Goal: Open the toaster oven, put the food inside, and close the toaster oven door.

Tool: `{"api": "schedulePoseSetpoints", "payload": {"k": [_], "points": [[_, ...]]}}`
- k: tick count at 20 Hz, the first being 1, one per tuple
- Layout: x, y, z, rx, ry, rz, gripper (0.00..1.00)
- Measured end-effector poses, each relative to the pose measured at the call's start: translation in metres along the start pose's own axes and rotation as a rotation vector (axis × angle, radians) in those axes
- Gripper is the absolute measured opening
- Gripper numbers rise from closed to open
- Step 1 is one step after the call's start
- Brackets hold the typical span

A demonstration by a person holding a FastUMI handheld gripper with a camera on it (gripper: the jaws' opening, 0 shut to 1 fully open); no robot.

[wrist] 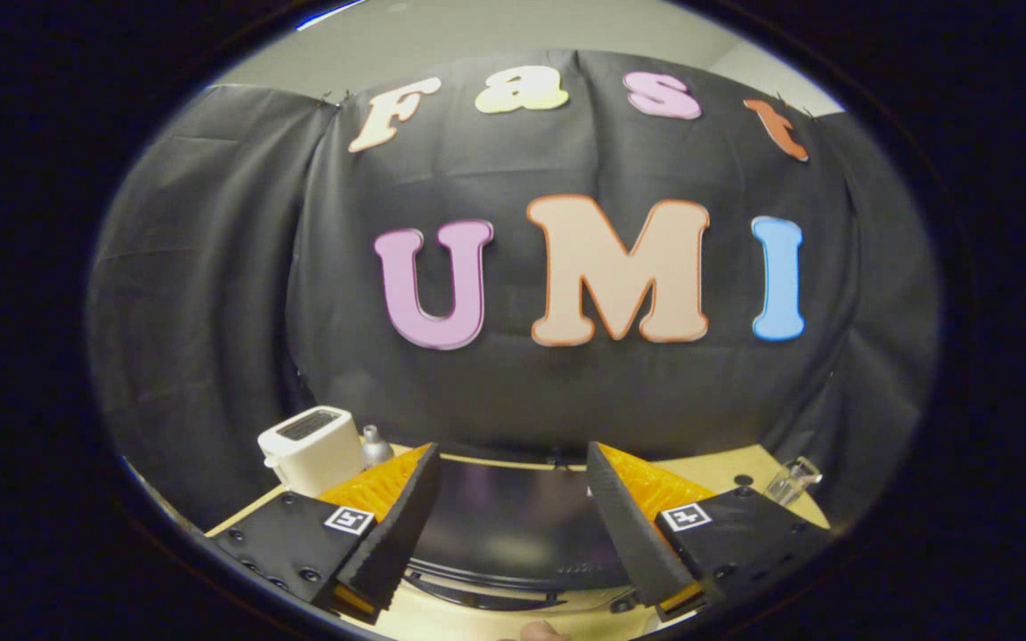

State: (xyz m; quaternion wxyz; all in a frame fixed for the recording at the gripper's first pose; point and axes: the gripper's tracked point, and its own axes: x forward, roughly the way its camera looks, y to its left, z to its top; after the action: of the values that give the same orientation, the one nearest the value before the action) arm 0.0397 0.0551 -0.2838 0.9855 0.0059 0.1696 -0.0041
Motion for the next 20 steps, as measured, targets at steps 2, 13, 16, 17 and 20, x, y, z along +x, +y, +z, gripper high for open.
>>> {"api": "schedulePoseSetpoints", "payload": {"k": [2,13,16,17,20], "points": [[0.009,0.001,-0.025,0.004,0.020,0.002,1.00],[0.014,0.012,-0.121,-0.003,0.191,0.023,1.00],[0.006,0.015,-0.122,-0.010,0.183,0.024,1.00],[0.001,0.017,-0.125,-0.015,0.188,0.032,1.00],[-0.014,0.020,-0.128,-0.041,0.167,0.048,1.00]]}}
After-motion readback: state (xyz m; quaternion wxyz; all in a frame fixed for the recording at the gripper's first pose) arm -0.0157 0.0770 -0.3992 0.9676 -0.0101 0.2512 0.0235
